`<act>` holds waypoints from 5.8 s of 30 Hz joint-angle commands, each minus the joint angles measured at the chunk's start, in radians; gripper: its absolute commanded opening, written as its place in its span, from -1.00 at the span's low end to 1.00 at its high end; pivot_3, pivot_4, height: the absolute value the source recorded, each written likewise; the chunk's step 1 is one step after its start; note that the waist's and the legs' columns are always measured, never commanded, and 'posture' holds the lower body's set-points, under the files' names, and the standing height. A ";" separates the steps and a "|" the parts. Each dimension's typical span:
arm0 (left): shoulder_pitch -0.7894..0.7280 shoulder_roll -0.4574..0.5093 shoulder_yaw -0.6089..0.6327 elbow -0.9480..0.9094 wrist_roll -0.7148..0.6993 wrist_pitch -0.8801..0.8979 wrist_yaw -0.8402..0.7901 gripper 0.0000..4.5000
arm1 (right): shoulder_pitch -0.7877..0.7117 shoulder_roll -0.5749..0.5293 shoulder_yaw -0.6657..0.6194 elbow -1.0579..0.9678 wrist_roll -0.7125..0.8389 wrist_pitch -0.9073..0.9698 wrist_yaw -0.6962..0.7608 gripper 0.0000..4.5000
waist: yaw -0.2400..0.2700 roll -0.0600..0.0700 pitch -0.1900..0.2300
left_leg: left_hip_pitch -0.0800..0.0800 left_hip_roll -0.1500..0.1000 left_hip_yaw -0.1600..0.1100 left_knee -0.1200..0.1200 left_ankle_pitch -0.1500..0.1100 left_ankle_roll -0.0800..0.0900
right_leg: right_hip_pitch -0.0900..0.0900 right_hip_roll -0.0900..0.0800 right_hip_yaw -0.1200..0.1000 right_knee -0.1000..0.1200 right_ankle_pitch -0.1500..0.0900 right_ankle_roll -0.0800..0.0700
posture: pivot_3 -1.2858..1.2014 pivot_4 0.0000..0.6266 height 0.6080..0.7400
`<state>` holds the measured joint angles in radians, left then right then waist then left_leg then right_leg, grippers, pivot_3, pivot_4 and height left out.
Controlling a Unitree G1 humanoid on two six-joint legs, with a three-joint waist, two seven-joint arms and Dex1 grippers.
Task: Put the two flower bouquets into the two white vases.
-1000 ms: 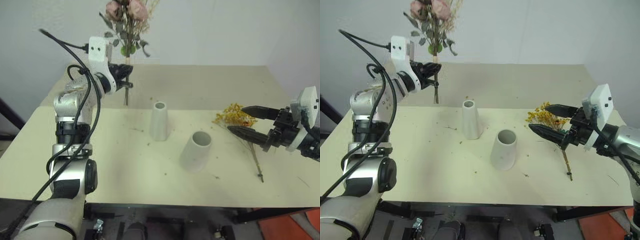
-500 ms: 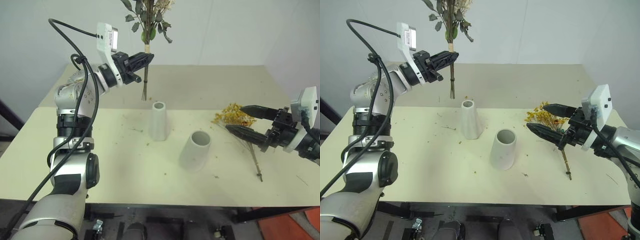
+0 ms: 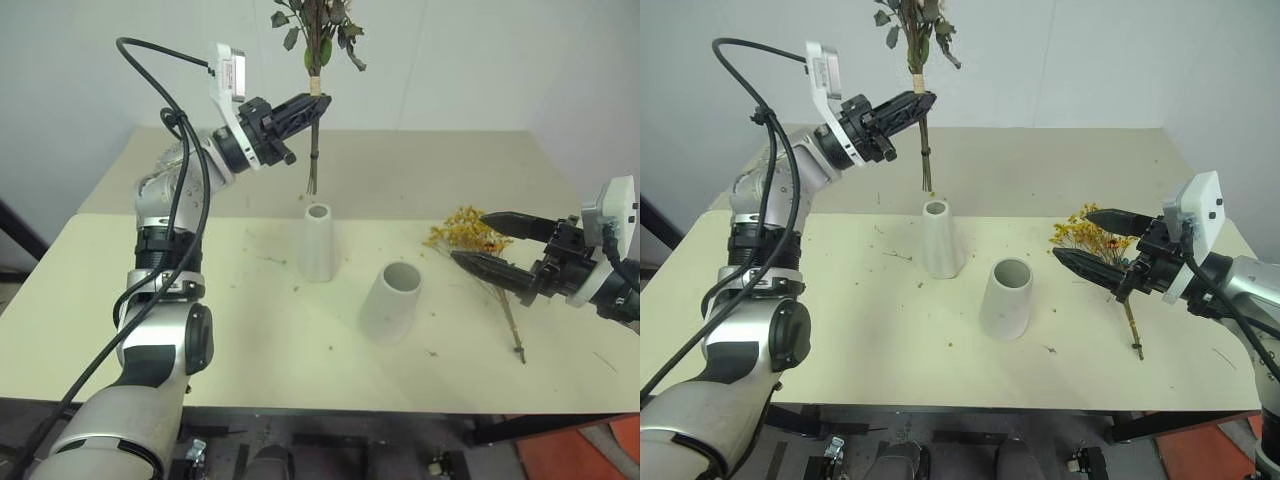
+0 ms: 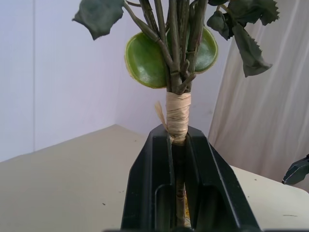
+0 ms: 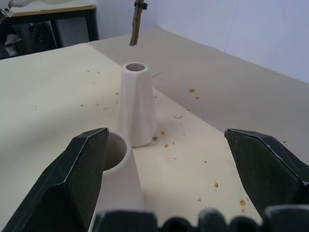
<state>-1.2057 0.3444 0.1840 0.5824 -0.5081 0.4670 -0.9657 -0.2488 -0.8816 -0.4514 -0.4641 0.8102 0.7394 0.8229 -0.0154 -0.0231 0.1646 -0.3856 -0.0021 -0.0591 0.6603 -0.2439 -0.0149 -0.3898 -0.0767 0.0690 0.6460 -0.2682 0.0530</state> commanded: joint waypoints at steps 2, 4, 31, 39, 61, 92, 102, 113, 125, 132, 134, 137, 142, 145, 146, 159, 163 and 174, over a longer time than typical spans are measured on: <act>-0.021 -0.013 -0.019 0.013 0.020 -0.068 -0.030 -0.97 | 0.008 0.002 -0.054 -0.032 0.029 -0.024 -0.014 1.00 | 0.001 0.000 0.000 | 0.000 0.000 0.000 0.000 0.000 0.000 | 0.000 0.000 0.000 0.000 0.000 0.000 | 0.03 -0.52 1.00; -0.022 -0.020 -0.022 0.035 0.033 -0.083 -0.024 -0.97 | 0.013 0.002 -0.058 -0.036 0.031 -0.023 -0.016 1.00 | 0.001 0.000 0.000 | 0.000 0.000 0.000 0.000 0.000 0.000 | 0.000 0.000 0.000 0.000 0.000 0.000 | 0.03 -0.52 1.00; 0.056 -0.045 -0.051 0.018 0.072 -0.099 -0.028 -0.97 | 0.045 -0.010 -0.078 -0.050 0.054 -0.026 -0.038 1.00 | 0.000 0.000 0.000 | 0.000 0.000 0.000 0.000 0.000 0.000 | 0.000 0.000 0.000 0.000 0.000 0.000 | 0.03 -0.52 1.00; 0.104 -0.038 -0.049 -0.048 0.059 -0.069 -0.024 -0.97 | 0.041 -0.010 -0.072 -0.045 0.052 -0.028 -0.036 1.00 | 0.001 0.000 0.000 | 0.000 0.000 0.000 0.000 0.000 0.000 | 0.000 0.000 0.000 0.000 0.000 0.000 | 0.03 -0.52 1.00; 0.264 -0.046 -0.066 -0.223 0.055 -0.013 0.036 -0.97 | 0.029 -0.007 -0.048 -0.032 0.043 -0.040 -0.033 1.00 | 0.001 0.000 0.000 | 0.000 0.000 0.000 0.000 0.000 0.000 | 0.000 0.000 0.000 0.000 0.000 0.000 | 0.03 -0.52 1.00; 0.368 0.036 -0.055 -0.415 -0.009 0.094 0.064 0.99 | 0.024 -0.003 -0.032 -0.024 0.037 -0.053 -0.035 1.00 | -0.001 0.000 0.000 | 0.001 0.000 0.000 0.000 0.000 0.000 | 0.001 0.000 0.000 0.000 0.000 0.000 | 0.03 -0.52 1.00; 0.434 0.304 -0.041 -0.565 -0.146 0.165 -0.231 0.99 | 0.075 -0.019 -0.077 -0.032 0.043 -0.035 -0.034 1.00 | -0.004 0.000 0.000 | 0.001 0.001 0.000 0.000 0.000 0.000 | 0.000 0.000 0.000 0.000 0.000 0.000 | 0.03 -0.52 1.00; 0.388 0.351 -0.192 -0.608 -0.142 0.146 -0.422 0.99 | 0.166 -0.102 -0.126 -0.002 0.012 0.061 -0.081 1.00 | 0.002 0.000 0.000 | 0.001 0.001 0.000 0.000 0.000 0.000 | 0.001 0.000 0.000 -0.001 0.000 0.000 | 0.03 -0.52 1.00; 0.307 0.307 -0.295 -0.528 -0.063 0.148 -0.440 0.99 | -0.025 -0.201 0.072 0.173 -0.043 0.548 -0.367 1.00 | -0.009 0.000 0.000 | 0.001 0.001 0.000 -0.001 0.000 0.000 | 0.001 0.001 0.000 -0.001 0.000 0.000 | 0.03 -0.52 1.00; 0.312 0.298 -0.298 -0.535 -0.052 0.148 -0.441 0.99 | -0.132 -0.189 0.288 0.355 -0.175 0.548 -0.362 1.00 | -0.008 0.000 0.000 | 0.000 0.001 0.001 0.000 0.000 0.000 | 0.000 0.001 0.000 -0.001 0.000 0.000 | 0.03 -0.52 1.00; 0.316 0.297 -0.297 -0.539 -0.051 0.150 -0.438 0.99 | -0.155 -0.181 0.329 0.397 -0.205 0.531 -0.345 1.00 | -0.007 0.000 0.000 | 0.000 0.001 0.001 0.000 0.000 0.000 | 0.000 0.001 0.000 -0.001 0.000 0.000 | 0.03 -0.52 1.00; 0.325 0.298 -0.293 -0.549 -0.053 0.154 -0.431 0.99 | -0.187 -0.170 0.381 0.438 -0.246 0.508 -0.319 1.00 | -0.008 0.000 0.000 | 0.000 0.001 0.001 0.000 0.000 0.000 | 0.000 0.001 0.000 -0.001 0.000 0.000 | 0.03 -0.52 1.00; 0.334 0.305 -0.290 -0.561 -0.053 0.163 -0.420 0.99 | -0.226 -0.145 0.431 0.495 -0.293 0.489 -0.285 1.00 | -0.010 0.000 0.000 | 0.000 0.001 0.001 0.000 0.000 0.000 | 0.000 0.001 0.000 -0.001 0.000 0.000 | 0.03 -0.52 1.00; 0.337 0.306 -0.291 -0.566 -0.053 0.165 -0.416 1.00 | -0.246 -0.131 0.459 0.529 -0.326 0.476 -0.271 0.92 | -0.012 0.000 0.000 | 0.000 0.001 0.000 0.000 0.000 0.000 | 0.000 0.001 0.000 -0.001 0.000 0.000 | 0.03 -0.52 1.00; 0.337 0.306 -0.291 -0.567 -0.052 0.165 -0.416 1.00 | -0.250 -0.127 0.463 0.536 -0.336 0.472 -0.266 0.83 | -0.013 0.000 0.000 | 0.000 0.001 0.001 0.000 0.000 0.000 | 0.000 0.001 0.000 -0.001 0.000 0.000 | 0.03 -0.52 1.00; 0.344 0.312 -0.290 -0.573 -0.049 0.163 -0.416 1.00 | -0.247 -0.090 0.452 0.566 -0.403 0.458 -0.228 -0.99 | -0.024 0.000 0.000 | 0.000 0.001 0.000 0.000 0.000 0.000 | 0.000 0.001 0.000 -0.001 0.000 0.000 | 0.03 -0.52 1.00; 0.343 0.312 -0.291 -0.570 -0.047 0.160 -0.418 1.00 | -0.241 -0.070 0.416 0.563 -0.409 0.460 -0.248 -0.99 | -0.026 0.000 0.000 | 0.001 0.001 0.000 0.000 0.000 0.000 | 0.000 0.001 0.000 -0.001 0.000 0.000 | 0.03 -0.52 1.00; 0.335 0.313 -0.292 -0.554 -0.042 0.154 -0.427 1.00 | -0.214 0.149 0.002 0.390 -0.342 0.196 -0.363 -0.99 | -0.026 0.001 0.000 | 0.000 0.001 0.000 0.000 0.000 0.000 | 0.000 0.001 0.000 0.000 0.000 0.000 | 0.03 -0.52 1.00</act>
<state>-0.8556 0.6442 -0.1258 0.0369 -0.5510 0.6339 -1.3872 -0.4644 -0.7514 -0.3816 -0.0059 0.4482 1.0438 0.4696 -0.0415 -0.0223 0.1644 -0.3853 -0.0010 -0.0589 0.6599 -0.2440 -0.0146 -0.3899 -0.0760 0.0694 0.6458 -0.2683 0.0530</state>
